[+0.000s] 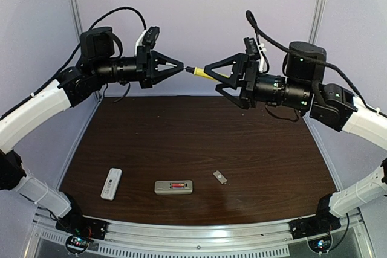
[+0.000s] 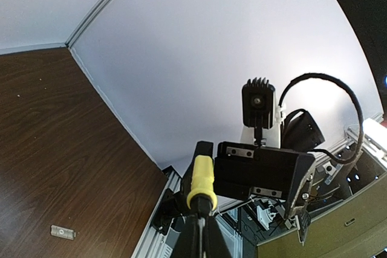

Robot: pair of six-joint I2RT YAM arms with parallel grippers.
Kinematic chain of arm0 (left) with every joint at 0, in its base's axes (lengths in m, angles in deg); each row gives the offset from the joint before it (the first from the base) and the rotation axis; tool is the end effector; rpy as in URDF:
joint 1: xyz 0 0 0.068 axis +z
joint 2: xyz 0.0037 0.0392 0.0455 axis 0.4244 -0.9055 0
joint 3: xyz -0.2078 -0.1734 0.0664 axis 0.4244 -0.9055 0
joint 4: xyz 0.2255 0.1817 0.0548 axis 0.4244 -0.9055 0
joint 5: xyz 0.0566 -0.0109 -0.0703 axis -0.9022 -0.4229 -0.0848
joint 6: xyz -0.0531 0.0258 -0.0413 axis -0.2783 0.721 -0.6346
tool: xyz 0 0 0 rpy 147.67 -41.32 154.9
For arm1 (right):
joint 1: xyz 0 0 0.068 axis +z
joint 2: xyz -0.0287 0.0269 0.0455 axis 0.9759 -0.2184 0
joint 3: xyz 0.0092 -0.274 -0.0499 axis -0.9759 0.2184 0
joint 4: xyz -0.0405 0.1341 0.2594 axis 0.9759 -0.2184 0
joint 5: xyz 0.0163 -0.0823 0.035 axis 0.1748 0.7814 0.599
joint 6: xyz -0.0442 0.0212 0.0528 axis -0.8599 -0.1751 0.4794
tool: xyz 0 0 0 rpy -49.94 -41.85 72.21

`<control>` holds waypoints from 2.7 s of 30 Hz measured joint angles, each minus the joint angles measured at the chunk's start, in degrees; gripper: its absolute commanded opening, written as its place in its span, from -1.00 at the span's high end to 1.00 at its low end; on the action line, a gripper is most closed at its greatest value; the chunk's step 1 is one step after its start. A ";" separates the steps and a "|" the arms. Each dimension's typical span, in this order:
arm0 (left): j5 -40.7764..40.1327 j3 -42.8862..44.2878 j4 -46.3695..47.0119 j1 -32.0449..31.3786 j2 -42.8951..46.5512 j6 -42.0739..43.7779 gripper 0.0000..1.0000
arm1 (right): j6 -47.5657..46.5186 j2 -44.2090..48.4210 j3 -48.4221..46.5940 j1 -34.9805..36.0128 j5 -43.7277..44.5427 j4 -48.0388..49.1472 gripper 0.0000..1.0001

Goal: Unload the batteries from the remote control
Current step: Pass from the left arm to the right

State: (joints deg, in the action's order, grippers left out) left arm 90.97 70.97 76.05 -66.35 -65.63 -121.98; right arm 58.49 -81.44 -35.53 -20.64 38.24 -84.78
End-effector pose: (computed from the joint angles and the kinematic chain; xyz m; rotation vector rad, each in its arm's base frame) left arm 0.2500 -0.2707 0.4523 0.3874 1.9565 -1.7906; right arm 0.1700 0.2875 0.4524 -0.3123 1.8961 1.5950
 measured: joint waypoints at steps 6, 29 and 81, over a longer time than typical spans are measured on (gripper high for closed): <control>0.98 0.92 2.80 0.02 -0.66 -0.96 1.00 | 0.92 -0.92 0.00 -0.02 -1.70 4.13 -0.99; 3.21 1.07 10.38 0.04 -1.38 -3.80 1.00 | 6.97 -4.52 0.00 -0.85 -5.77 16.83 -0.99; 7.69 1.07 9.33 -0.24 -3.04 -5.68 1.00 | 9.57 -5.42 0.61 -5.64 -15.10 16.55 -0.04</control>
State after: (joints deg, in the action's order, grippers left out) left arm 98.67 72.04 85.38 -66.59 -68.67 -127.66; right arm 68.07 -86.86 -34.92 -26.27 23.13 -68.23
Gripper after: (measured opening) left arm 0.022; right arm 0.525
